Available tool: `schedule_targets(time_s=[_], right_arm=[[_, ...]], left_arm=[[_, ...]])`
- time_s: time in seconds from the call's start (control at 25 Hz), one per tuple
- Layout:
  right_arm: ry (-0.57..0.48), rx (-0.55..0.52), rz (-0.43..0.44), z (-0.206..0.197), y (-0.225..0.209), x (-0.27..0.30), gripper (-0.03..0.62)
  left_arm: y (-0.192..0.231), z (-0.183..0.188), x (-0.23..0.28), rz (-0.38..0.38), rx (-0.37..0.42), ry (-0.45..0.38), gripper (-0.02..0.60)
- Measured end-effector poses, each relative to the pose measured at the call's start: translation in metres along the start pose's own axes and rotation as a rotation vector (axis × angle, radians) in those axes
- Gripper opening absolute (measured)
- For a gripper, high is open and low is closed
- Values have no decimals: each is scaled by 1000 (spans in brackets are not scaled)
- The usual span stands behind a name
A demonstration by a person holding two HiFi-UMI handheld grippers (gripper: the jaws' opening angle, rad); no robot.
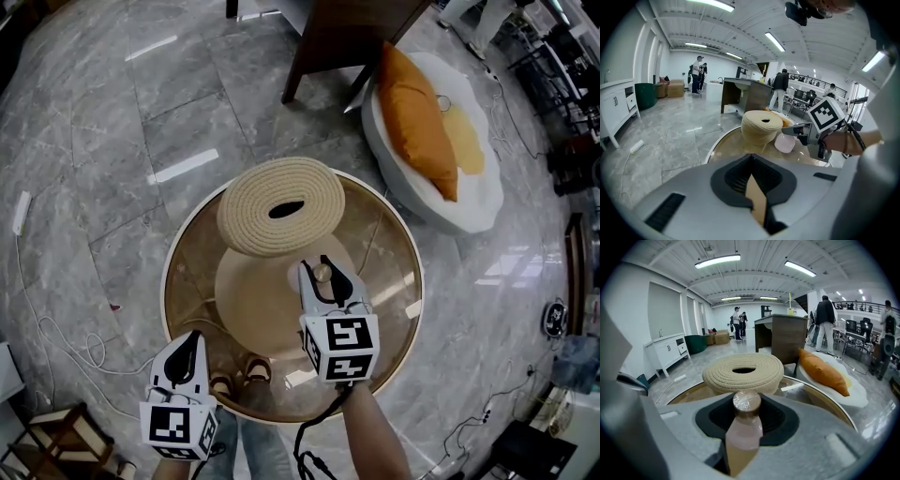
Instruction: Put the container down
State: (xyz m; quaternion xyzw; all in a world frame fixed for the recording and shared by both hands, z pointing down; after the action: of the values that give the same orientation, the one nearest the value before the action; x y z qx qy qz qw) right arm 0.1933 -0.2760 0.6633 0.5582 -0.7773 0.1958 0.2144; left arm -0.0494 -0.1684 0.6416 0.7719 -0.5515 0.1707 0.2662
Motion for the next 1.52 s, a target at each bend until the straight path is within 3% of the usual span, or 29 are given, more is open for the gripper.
schedule_targets(time_s=[1.0, 1.52], right_arm=[[7, 39, -12, -14, 2, 12, 133], [-9, -5, -41, -18, 11, 10, 133]], left_arm=[[3, -1, 6, -22, -3, 7, 5], [10, -6, 6, -41, -1, 24, 5]])
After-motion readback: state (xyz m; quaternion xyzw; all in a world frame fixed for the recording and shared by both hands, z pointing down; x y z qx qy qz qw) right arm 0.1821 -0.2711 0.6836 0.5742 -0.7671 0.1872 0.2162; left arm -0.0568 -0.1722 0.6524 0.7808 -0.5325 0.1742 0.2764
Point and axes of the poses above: the fingertips, and each gripper's own axes: x forward along the fingers, y to its left, z out of its top, the point moved 9 cm from there along -x, backward along the fingers, and after that the axes turned 7 degrees about -y, right-handed, at the moved point
